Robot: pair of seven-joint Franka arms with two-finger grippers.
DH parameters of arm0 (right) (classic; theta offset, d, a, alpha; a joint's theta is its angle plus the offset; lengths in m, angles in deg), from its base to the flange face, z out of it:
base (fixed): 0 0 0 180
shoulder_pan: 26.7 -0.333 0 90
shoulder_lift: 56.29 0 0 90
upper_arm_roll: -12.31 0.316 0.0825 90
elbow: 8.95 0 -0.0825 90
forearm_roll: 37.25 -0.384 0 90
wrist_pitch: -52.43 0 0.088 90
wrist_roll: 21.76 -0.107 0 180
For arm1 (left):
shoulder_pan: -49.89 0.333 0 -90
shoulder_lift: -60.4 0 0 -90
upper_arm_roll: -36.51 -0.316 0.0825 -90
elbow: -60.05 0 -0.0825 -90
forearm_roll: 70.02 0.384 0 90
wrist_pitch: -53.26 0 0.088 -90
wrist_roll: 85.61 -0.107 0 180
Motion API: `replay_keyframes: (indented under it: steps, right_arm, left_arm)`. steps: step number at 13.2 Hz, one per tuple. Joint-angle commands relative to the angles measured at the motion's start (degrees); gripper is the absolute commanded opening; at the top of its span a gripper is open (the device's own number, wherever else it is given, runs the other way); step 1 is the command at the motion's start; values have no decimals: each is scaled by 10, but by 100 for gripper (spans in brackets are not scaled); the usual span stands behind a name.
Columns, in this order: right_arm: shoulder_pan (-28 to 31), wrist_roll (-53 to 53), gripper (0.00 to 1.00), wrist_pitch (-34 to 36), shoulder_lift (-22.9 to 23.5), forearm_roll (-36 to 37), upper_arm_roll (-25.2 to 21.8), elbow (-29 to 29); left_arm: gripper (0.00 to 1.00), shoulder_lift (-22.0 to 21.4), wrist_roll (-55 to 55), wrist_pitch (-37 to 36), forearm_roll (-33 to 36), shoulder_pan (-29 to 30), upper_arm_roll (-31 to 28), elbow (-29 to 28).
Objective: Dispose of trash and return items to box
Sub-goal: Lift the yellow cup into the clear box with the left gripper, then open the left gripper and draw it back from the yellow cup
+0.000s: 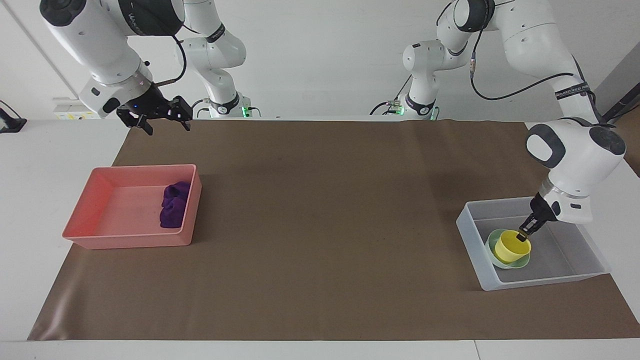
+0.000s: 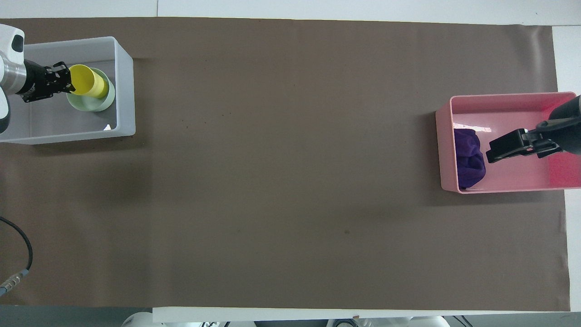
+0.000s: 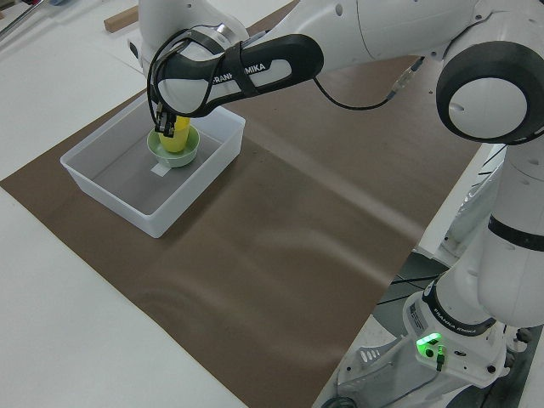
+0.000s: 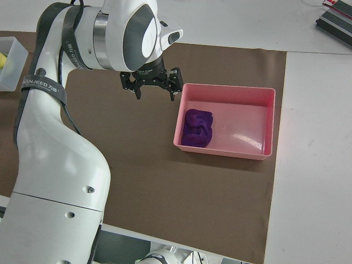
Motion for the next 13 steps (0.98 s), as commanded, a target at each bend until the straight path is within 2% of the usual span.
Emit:
replay_keyframes:
  steps: [1,3,4,7,9,12,13]
  right_arm:
    - [5,2,100,0,-12,6,3,-14]
    - [5,2,100,0,-12,6,4,-13]
    - [5,2,100,0,-12,6,3,-12]
    - [4,3,100,0,-20,6,3,-12]
    - [5,5,100,0,-20,5,3,-11]
    - [5,6,100,0,-20,5,3,-11]
    - [5,6,100,0,-21,5,3,-12]
  left_arm:
    - [100,-8,5,-17,31,-13,-4,0]
    - [100,-19,7,-51,31,-22,-2,-4]
    - [100,-42,-1,-84,32,-26,-2,-8]
    - [100,-133,-7,-199,32,-66,-3,-23]
    - [100,-201,-41,-231,32,-76,-2,-52]
    - [100,-259,-120,-325,32,-75,0,-26]
    - [100,-266,-142,-350,32,-75,-2,-14]
